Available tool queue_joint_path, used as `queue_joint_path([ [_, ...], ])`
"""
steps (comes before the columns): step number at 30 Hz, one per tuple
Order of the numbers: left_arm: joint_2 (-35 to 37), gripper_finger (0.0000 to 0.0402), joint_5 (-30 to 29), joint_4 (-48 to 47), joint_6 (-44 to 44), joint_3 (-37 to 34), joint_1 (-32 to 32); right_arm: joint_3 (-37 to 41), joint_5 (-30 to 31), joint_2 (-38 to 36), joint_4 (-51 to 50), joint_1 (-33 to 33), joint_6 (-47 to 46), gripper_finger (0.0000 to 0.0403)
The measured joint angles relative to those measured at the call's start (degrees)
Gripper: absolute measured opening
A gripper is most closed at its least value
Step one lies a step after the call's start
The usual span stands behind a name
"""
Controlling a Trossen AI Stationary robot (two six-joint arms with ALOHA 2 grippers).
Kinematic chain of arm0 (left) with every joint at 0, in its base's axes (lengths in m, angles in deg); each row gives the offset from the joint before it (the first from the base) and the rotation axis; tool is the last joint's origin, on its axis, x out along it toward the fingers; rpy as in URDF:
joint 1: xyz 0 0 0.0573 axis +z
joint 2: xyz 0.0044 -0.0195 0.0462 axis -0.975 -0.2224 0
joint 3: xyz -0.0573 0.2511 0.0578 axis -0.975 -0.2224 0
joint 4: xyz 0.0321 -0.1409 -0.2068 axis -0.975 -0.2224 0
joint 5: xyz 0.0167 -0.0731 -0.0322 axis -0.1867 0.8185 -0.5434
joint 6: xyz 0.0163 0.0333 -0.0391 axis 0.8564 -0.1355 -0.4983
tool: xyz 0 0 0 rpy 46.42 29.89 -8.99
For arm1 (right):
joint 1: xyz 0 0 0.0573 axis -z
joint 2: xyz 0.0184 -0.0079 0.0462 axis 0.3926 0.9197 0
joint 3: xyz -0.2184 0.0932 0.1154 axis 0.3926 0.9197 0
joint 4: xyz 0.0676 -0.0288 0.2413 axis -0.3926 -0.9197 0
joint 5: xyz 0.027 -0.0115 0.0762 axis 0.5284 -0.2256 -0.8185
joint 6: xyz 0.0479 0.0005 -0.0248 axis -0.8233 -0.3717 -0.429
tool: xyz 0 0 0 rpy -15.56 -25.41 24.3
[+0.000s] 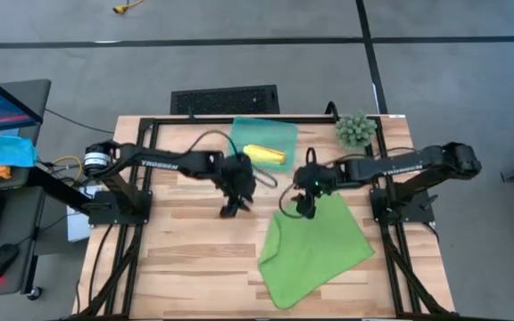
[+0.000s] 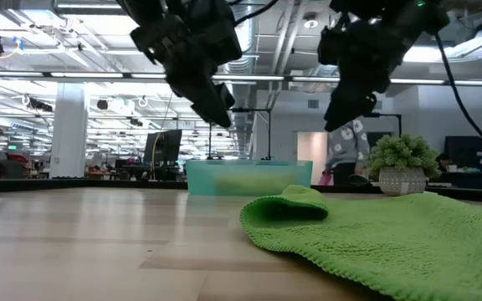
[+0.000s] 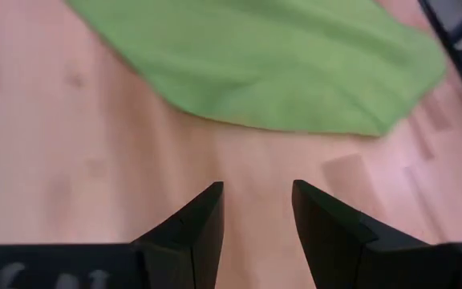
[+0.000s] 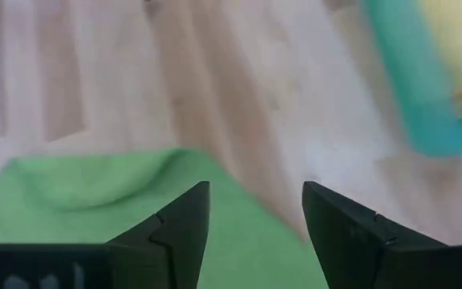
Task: Roll microfiber towels into tight, uniform cylinder then place into a basket
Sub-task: Adjust the blue bin
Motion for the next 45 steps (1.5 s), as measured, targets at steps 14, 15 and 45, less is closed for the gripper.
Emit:
queue_joint_path([
  [14,0.4,0.0139,-20.2,5.8,-9.8,-8.4,-18.7,1.5,7.6,16.3,13.8,-13.0,-16.8,0.0221],
  [15,0.4,0.0139,-22.0,5.8,-10.5,-8.9,-19.4,1.5,8.4,17.6,15.4,-13.2,-17.2,0.0221],
  [45,0.1,0.0139,-28.3,2.0,-14.9,-9.1,-21.6,0.6,25.1,21.8,19.6,9.8,-2.2,0.0221],
])
